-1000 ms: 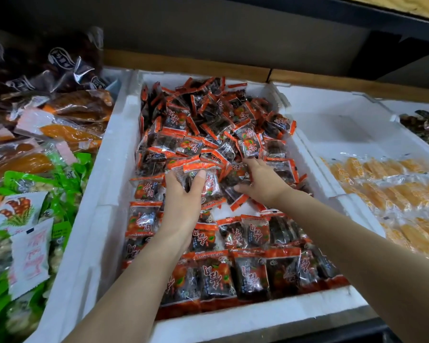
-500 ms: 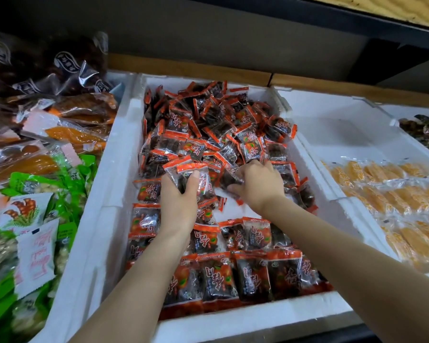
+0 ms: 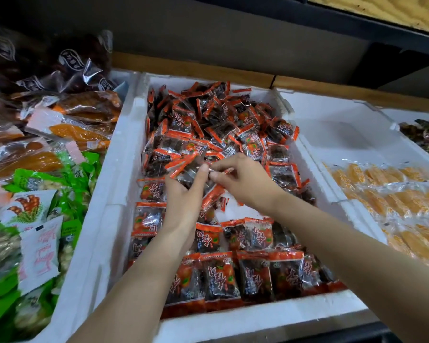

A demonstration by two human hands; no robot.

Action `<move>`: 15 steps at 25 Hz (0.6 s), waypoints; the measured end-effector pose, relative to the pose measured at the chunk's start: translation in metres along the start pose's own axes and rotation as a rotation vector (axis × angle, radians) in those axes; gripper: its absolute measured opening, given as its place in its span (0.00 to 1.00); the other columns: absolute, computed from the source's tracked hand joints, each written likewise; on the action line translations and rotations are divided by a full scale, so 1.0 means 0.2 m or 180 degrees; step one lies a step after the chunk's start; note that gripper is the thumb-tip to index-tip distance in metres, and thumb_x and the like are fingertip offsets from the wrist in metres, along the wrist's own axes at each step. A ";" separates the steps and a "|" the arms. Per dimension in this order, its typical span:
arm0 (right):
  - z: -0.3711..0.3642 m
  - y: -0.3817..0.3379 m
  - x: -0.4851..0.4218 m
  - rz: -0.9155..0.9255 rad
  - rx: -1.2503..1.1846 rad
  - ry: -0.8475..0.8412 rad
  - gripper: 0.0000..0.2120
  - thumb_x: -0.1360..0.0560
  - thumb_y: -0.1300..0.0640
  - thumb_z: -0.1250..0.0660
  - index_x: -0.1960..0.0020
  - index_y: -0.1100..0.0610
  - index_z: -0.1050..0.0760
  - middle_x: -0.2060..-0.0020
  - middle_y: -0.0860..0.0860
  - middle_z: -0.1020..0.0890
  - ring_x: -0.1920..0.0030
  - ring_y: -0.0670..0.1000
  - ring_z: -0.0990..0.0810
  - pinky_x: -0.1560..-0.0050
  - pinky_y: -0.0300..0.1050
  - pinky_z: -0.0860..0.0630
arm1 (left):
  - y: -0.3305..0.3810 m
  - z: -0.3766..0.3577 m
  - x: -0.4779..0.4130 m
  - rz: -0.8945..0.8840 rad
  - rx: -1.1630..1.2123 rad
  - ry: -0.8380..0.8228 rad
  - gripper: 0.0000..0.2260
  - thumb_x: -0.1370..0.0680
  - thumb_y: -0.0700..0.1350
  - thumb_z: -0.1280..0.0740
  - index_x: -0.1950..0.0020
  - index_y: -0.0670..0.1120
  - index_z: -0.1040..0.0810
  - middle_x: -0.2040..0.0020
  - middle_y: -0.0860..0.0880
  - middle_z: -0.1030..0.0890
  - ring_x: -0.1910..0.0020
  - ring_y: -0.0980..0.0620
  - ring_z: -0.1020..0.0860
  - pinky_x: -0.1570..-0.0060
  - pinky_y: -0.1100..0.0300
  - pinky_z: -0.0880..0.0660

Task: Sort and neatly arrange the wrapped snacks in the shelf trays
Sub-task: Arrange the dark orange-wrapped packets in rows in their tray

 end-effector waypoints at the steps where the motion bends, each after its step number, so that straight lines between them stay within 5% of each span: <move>1: 0.02 0.03 -0.03 -0.0039 0.0107 0.0140 0.14 0.22 0.56 0.37 0.38 0.56 0.25 0.46 0.49 0.26 0.58 0.43 0.26 0.58 0.26 0.33 | 0.00 0.01 0.00 -0.0031 -0.0008 0.0086 0.40 0.35 0.64 0.29 0.29 0.49 0.37 0.34 0.50 0.25 0.35 0.50 0.27 0.34 0.46 0.32; 5: -0.01 0.28 -0.11 -0.0622 0.1016 0.0015 0.24 0.22 0.55 0.37 0.28 0.58 0.38 0.33 0.57 0.32 0.33 0.57 0.34 0.34 0.49 0.35 | 0.01 0.03 0.00 -0.0145 -0.0151 0.0143 0.32 0.30 0.59 0.29 0.30 0.49 0.35 0.35 0.51 0.26 0.35 0.50 0.28 0.33 0.47 0.32; 9: -0.10 0.38 -0.14 -0.0850 0.1439 -0.0420 0.27 0.26 0.50 0.32 0.32 0.61 0.35 0.38 0.58 0.28 0.37 0.59 0.31 0.39 0.53 0.30 | 0.03 0.03 0.02 -0.0294 -0.0255 0.0157 0.24 0.25 0.51 0.30 0.32 0.49 0.35 0.37 0.52 0.25 0.37 0.51 0.27 0.33 0.50 0.32; 15: 0.02 0.30 -0.10 -0.0766 0.1750 -0.0040 0.17 0.21 0.52 0.41 0.37 0.62 0.32 0.40 0.59 0.27 0.40 0.59 0.28 0.42 0.52 0.29 | 0.05 0.03 0.02 -0.0460 -0.0265 0.0186 0.33 0.26 0.54 0.30 0.26 0.49 0.40 0.31 0.50 0.30 0.31 0.50 0.32 0.30 0.47 0.35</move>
Point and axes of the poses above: each hand's wrist, its own x-axis away from the middle knuckle, its own z-axis out of the back of the hand, y = z × x, the point moved 4 cm from there along -x, towards the middle knuckle
